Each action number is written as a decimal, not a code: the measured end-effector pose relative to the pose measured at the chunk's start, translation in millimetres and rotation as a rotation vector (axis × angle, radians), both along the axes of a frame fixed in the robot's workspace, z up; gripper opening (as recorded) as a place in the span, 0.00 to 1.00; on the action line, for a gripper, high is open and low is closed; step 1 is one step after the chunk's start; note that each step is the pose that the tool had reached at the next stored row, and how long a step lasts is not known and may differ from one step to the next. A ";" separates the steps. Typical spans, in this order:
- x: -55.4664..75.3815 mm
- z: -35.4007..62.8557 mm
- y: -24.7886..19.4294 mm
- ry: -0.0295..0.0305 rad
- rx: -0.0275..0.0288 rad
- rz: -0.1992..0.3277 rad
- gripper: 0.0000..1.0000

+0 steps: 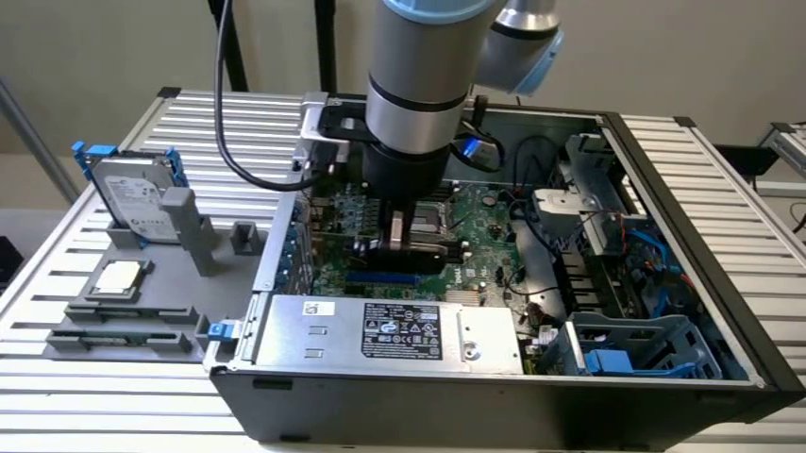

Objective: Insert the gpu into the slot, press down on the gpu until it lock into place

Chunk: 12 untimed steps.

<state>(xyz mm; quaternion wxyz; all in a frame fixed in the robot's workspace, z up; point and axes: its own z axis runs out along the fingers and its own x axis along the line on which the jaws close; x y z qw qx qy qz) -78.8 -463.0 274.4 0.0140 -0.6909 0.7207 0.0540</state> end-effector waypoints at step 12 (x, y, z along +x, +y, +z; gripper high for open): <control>-0.7 -9.9 0.1 0.0066 0.0001 0.004 0.26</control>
